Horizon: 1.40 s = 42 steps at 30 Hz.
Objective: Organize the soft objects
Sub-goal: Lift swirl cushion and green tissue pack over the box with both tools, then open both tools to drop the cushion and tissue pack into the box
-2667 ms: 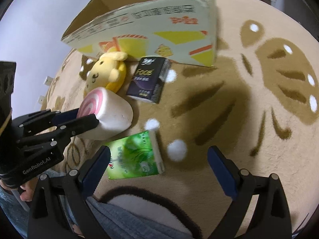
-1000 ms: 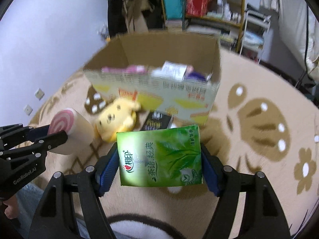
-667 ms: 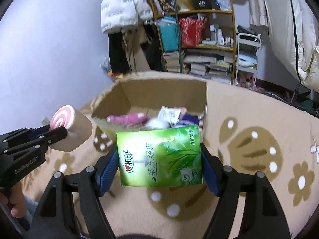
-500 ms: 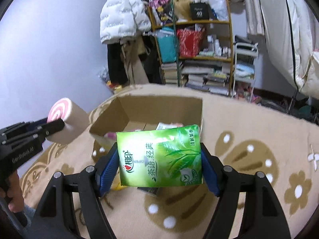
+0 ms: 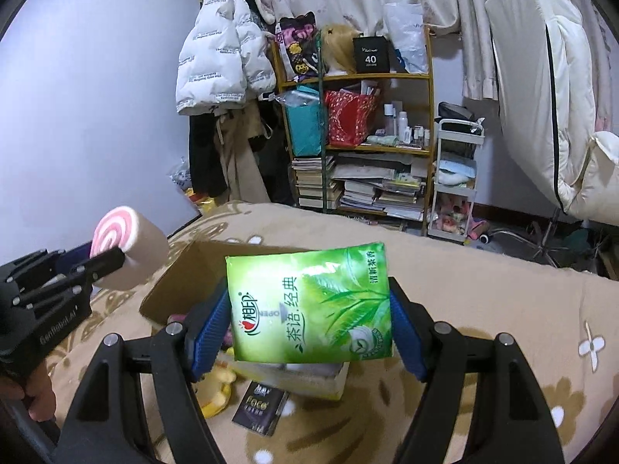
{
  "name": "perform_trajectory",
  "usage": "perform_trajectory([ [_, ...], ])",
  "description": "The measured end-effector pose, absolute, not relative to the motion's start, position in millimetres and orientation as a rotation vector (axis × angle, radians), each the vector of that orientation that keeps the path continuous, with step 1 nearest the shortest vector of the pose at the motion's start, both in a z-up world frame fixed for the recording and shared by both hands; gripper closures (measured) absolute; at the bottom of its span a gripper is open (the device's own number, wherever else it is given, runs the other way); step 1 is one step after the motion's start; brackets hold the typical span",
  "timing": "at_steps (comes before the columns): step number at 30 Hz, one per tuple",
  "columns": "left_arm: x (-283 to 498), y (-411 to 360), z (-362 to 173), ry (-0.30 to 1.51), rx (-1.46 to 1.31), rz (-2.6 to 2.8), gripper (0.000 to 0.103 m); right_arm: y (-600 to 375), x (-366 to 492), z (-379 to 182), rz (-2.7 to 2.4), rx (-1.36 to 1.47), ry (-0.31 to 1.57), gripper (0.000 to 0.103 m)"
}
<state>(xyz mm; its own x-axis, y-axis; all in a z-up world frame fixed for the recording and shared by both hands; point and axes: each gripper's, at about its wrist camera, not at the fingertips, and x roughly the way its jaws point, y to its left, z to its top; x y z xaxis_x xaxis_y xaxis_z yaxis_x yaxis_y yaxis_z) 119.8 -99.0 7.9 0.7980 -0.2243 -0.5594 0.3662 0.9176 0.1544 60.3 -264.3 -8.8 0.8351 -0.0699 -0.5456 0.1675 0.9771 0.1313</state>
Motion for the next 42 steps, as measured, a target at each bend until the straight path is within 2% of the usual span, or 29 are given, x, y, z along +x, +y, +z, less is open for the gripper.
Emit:
perform_trajectory([
  [26, 155.3, -112.0, -37.9, 0.664, 0.262, -0.349, 0.076, -254.4, 105.4, -49.6, -0.100, 0.139, 0.654, 0.024],
  [42, 164.5, -110.7, -50.4, 0.756, 0.248, -0.351, 0.065, -254.0, 108.4, -60.3, -0.065, 0.154, 0.694, 0.023],
])
